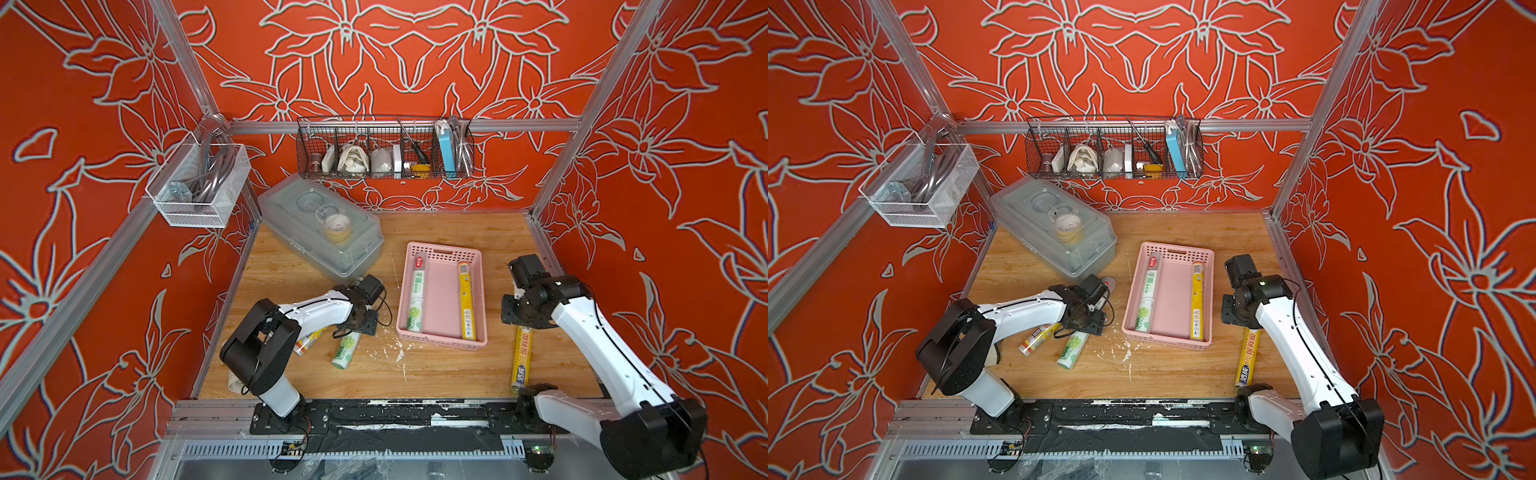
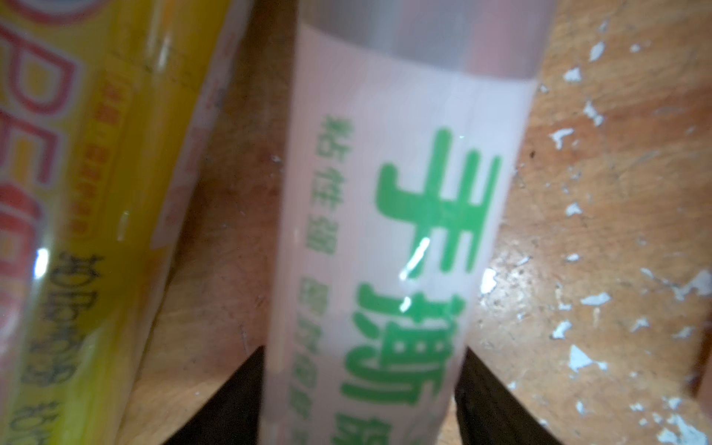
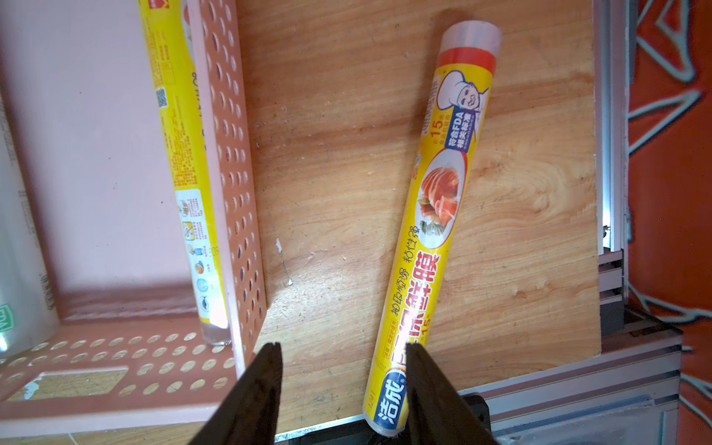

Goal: Put the plastic wrap into the basket
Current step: Pick up the plastic wrap from the center of the board, then place the plastic wrap in the basket.

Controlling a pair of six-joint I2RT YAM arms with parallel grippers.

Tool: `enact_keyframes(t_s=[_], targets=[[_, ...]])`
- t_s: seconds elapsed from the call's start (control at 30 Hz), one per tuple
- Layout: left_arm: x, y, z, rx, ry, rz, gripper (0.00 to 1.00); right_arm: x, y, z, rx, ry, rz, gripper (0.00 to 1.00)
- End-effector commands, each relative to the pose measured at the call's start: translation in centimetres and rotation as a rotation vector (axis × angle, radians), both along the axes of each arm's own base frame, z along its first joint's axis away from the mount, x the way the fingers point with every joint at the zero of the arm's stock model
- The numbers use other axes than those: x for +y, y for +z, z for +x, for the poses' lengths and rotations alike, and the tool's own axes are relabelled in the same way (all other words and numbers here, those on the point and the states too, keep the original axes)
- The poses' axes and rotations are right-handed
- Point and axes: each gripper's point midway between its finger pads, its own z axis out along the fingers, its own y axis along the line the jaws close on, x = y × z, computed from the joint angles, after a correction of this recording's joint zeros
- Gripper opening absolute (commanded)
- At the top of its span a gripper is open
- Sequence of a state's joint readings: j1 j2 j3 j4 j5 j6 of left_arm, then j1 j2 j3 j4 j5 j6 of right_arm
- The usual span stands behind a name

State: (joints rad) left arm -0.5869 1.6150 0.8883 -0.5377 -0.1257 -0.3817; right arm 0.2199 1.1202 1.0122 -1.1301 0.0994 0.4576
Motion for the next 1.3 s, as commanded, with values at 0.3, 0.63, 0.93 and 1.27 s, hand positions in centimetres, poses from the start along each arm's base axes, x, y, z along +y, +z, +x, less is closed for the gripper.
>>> enact_keyframes(t_s=[0.3, 0.63, 0.93, 1.27], targets=[[-1.7, 3.8, -0.5, -0.033, -0.008, -0.095, 0.37, -3.2, 1.9, -0.2, -0.035, -0.084, -0.161, 0.52], [-2.2, 12.9, 0.6, -0.189, 0.066, -0.142, 0.38, -2.4, 1.0, 0.2, 0.003, -0.061, -0.131, 0.52], [-5.0, 18.7, 3.2, -0.268, 0.098, -0.262, 0.4, -1.3, 0.8, 0.8, -0.001, -0.066, -0.063, 0.52], [-11.5, 20.1, 5.8, -0.257, 0.024, -0.321, 0.41, -0.5, 0.8, 0.8, 0.012, -0.028, -0.032, 0.51]])
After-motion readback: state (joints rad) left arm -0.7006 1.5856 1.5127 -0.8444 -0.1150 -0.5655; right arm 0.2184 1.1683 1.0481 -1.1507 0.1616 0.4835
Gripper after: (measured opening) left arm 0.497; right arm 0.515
